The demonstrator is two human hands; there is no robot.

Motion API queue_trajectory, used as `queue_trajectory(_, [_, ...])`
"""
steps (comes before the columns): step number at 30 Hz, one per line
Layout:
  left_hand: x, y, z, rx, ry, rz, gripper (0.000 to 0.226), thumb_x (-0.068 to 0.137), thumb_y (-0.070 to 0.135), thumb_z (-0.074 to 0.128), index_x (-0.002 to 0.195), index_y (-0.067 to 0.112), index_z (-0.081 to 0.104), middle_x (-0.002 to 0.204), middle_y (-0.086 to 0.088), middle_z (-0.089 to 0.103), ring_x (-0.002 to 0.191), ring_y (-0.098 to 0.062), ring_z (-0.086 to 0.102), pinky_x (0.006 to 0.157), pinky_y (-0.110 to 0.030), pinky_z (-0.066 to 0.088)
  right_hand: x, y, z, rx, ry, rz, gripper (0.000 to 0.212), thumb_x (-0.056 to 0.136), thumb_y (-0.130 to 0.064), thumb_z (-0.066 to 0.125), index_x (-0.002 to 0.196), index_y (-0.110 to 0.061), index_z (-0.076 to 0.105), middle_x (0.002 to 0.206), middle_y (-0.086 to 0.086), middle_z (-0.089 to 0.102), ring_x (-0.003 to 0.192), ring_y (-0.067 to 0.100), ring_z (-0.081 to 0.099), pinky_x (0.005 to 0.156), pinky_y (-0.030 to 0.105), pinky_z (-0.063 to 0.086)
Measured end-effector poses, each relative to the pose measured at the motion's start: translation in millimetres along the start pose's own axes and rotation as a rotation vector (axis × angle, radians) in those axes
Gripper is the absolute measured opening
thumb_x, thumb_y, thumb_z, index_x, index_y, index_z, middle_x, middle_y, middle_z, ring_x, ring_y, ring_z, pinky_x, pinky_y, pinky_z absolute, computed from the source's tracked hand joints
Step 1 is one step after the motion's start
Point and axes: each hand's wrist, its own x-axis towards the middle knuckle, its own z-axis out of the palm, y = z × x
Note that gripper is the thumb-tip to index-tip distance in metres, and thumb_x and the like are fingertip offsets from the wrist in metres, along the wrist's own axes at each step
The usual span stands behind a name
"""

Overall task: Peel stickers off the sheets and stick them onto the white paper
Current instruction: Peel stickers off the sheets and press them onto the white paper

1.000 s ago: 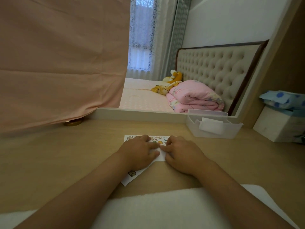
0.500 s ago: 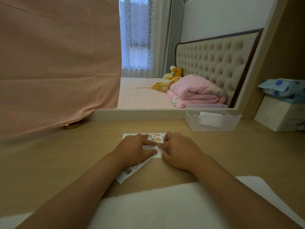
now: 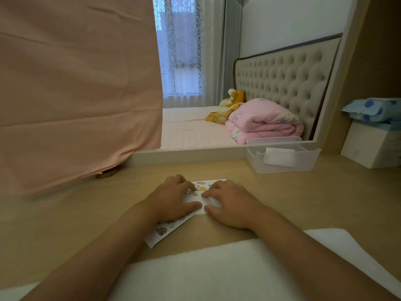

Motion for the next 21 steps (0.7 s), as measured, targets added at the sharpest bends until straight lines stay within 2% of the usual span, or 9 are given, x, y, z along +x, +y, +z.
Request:
queue_trajectory(4, [-19.6, -12.3, -23.0, -0.072, 0.006, -0.040, 0.039, 0.102, 0.046, 0.045, 0.138, 0.032, 0.050, 0.137, 0.008, 0.048, 0.134, -0.013, 0.034, 0.109, -0.034, 0.034, 1.5, -12.7, 0.4, -0.056, 0.015, -0.031, 0.047, 0.094, -0.058, 0.050, 0.135, -0.039, 0.055, 0.132, -0.007, 0.050, 0.127, 0.016, 0.042, 0.110, 0.039, 0.029])
queue_trajectory(7, [-41.8, -23.8, -37.6, -0.039, -0.036, -0.075, 0.041, 0.101, 0.038, 0.051, 0.142, 0.034, 0.048, 0.141, 0.009, 0.048, 0.135, -0.012, 0.035, 0.110, -0.035, 0.035, 0.0, -21.5, 0.5, -0.095, 0.016, -0.036, 0.049, 0.094, -0.060, 0.048, 0.136, -0.037, 0.054, 0.133, -0.006, 0.050, 0.126, 0.017, 0.044, 0.110, 0.040, 0.030])
queue_trajectory(10, [-65.6, -30.6, -39.4, 0.006, -0.136, -0.106, 0.062, 0.092, 0.050, 0.060, 0.149, 0.033, 0.041, 0.152, 0.009, 0.036, 0.141, -0.013, 0.025, 0.115, -0.039, 0.031, -0.7, -30.4, -3.3, -0.077, 0.008, -0.043, 0.050, 0.097, -0.058, 0.045, 0.141, -0.035, 0.051, 0.138, -0.005, 0.049, 0.130, 0.017, 0.042, 0.112, 0.039, 0.029])
queue_trajectory(13, [-82.7, -37.2, -33.0, 0.095, -0.191, -0.106, 0.090, 0.079, 0.072, 0.058, 0.155, 0.030, 0.030, 0.156, 0.009, 0.029, 0.143, -0.013, 0.019, 0.118, -0.040, 0.028, -0.7, -42.1, -8.5, -0.016, -0.037, -0.050, 0.050, 0.097, -0.058, 0.047, 0.142, -0.037, 0.050, 0.142, -0.007, 0.048, 0.134, 0.016, 0.040, 0.114, 0.039, 0.028])
queue_trajectory(16, [-94.4, -39.7, -24.9, 0.144, -0.086, -0.090, 0.094, 0.078, 0.080, 0.053, 0.153, 0.029, 0.034, 0.150, 0.008, 0.035, 0.138, -0.014, 0.024, 0.115, -0.035, 0.028, -3.2, -53.1, -10.8, 0.007, -0.118, -0.051, 0.050, 0.097, -0.058, 0.048, 0.143, -0.038, 0.049, 0.148, -0.008, 0.045, 0.139, 0.016, 0.038, 0.116, 0.038, 0.028])
queue_trajectory(19, [-98.5, -39.1, -19.2, 0.138, 0.063, -0.082, 0.105, 0.064, 0.091, 0.042, 0.149, 0.030, 0.042, 0.141, 0.010, 0.043, 0.129, -0.011, 0.032, 0.108, -0.030, 0.030, -4.2, -61.1, -9.9, -0.047, -0.166, -0.054, 0.049, 0.096, -0.057, 0.049, 0.141, -0.038, 0.050, 0.148, -0.006, 0.046, 0.137, 0.018, 0.039, 0.113, 0.038, 0.031])
queue_trajectory(21, [-94.7, -39.5, -18.3, 0.133, 0.133, -0.059, 0.101, 0.067, 0.088, 0.053, 0.149, 0.030, 0.042, 0.140, 0.009, 0.043, 0.128, -0.013, 0.035, 0.109, -0.030, 0.029, -3.5, -65.7, -11.4, -0.042, -0.155, -0.032, 0.048, 0.097, -0.056, 0.048, 0.141, -0.036, 0.052, 0.149, -0.005, 0.046, 0.138, 0.018, 0.040, 0.114, 0.038, 0.031])
